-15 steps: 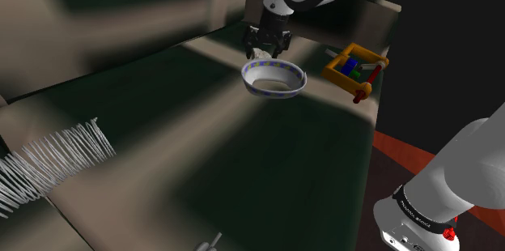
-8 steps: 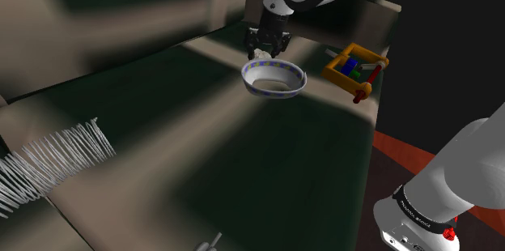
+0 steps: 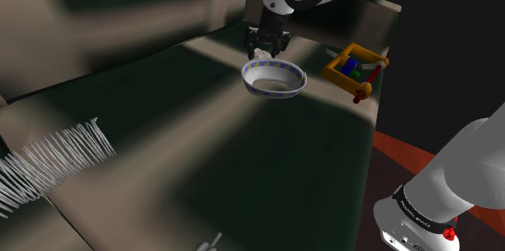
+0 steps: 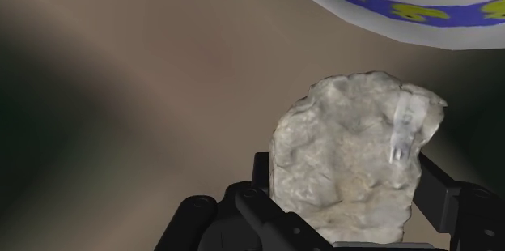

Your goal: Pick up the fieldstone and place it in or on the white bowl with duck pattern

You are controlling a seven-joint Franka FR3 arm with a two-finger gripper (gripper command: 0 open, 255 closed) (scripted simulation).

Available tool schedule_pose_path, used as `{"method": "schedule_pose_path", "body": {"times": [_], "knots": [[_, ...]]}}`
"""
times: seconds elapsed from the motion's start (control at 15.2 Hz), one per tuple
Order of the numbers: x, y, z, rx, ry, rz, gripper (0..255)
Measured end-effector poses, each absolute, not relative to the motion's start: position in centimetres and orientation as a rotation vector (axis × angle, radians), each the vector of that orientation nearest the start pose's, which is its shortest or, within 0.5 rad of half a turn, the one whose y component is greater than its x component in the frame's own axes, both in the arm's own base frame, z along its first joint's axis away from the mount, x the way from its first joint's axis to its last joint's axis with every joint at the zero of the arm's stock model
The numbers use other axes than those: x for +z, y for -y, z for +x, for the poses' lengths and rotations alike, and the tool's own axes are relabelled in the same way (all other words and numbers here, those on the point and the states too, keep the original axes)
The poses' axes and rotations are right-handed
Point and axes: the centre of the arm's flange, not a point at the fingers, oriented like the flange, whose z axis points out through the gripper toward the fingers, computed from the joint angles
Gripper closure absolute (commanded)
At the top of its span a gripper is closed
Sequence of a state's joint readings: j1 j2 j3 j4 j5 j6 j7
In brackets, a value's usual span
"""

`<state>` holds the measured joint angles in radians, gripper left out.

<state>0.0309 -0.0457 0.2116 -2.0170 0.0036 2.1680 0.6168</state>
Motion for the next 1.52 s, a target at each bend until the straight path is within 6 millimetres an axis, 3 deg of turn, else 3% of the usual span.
{"method": "schedule_pose_path", "body": {"times": [1.52], "knots": [[60.7, -13.5, 54.4, -0.277, -0.570, -3.000, 255]]}}
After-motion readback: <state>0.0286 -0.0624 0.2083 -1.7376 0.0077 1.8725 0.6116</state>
